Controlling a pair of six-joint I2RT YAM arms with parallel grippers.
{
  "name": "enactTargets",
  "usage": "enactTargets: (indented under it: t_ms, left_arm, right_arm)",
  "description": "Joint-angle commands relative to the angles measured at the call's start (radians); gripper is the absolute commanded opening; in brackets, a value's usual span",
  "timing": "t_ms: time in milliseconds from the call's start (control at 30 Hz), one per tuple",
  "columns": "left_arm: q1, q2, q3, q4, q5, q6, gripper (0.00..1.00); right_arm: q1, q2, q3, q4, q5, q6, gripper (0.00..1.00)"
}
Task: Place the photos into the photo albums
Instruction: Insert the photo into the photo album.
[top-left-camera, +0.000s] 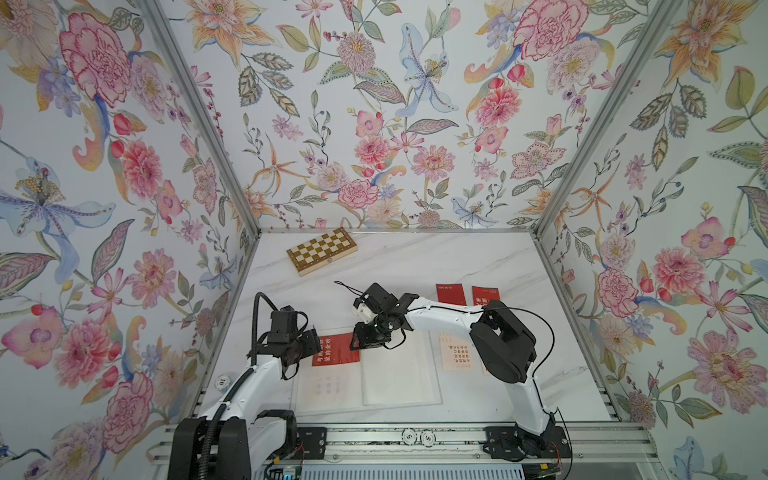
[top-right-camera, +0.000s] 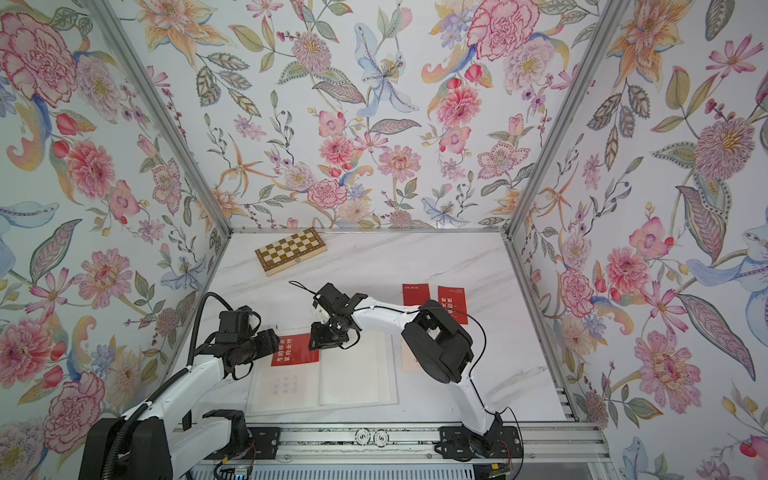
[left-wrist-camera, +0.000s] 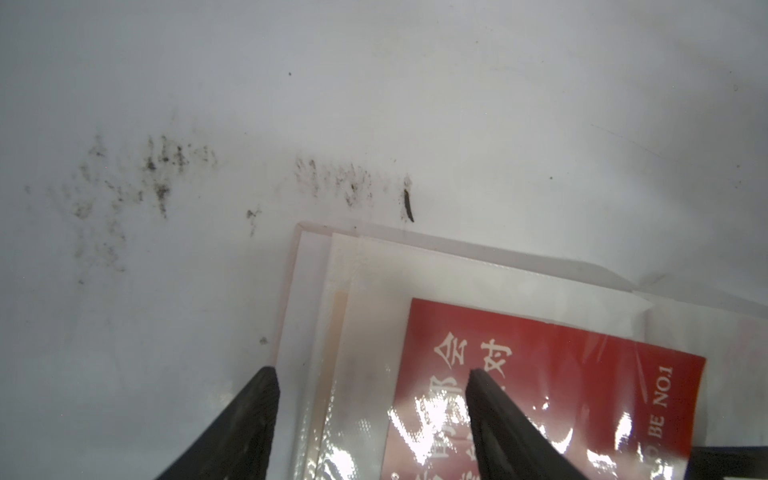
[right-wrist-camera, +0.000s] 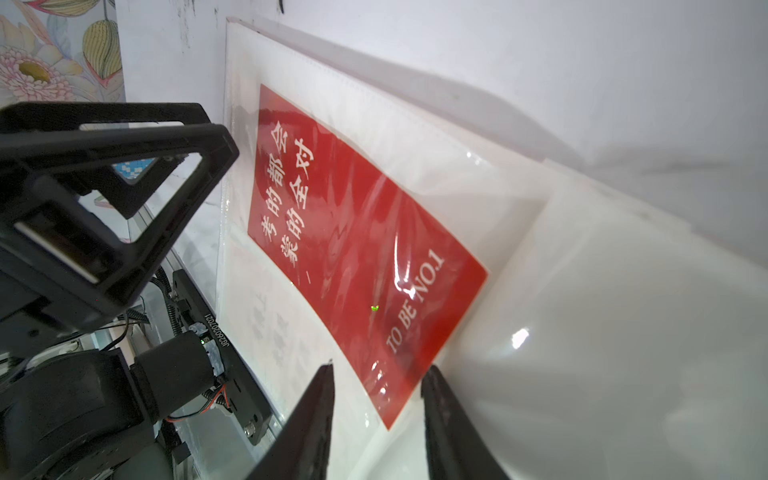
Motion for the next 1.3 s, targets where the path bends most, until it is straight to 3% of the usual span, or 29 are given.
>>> enactTargets:
  t_ms: [0, 367, 500, 700, 867, 1267]
  left_arm:
    - [0.012, -0.004, -0.014, 0.004, -0.004, 0.006, 0.7]
    - [0.012, -0.001, -0.014, 0.012, 0.012, 0.024, 0.7]
    - [-0.01, -0.005, 0.007, -0.004, -0.001, 0.043, 0.7]
    - [-0.113, -0.007, 0.086, -0.046, -0.088, 0.059, 0.71]
    - [-0.269, 0.015, 0.171, -0.057, -0.165, 0.05, 0.72]
    - [-0.609, 0.289, 0.421, 0.006, -0.076, 0.004, 0.72]
  right_arm:
    - [0.011, 0.031, 0.04, -0.002, -0.015, 0.013, 0.37]
    - [-0.001, 0.045, 0.04, 0.036, -0.011, 0.023, 0.38]
    - [-0.027, -0.028, -0.042, 0.05, 0.007, 0.015, 0.46]
    - [-0.07, -0.177, -0.175, 0.053, 0.041, -0.02, 0.51]
    - [-0.129, -0.314, -0.315, 0.055, 0.09, -0.032, 0.52]
    - [-0.351, -0.653, -0.664, -0.019, 0.236, -0.049, 0.52]
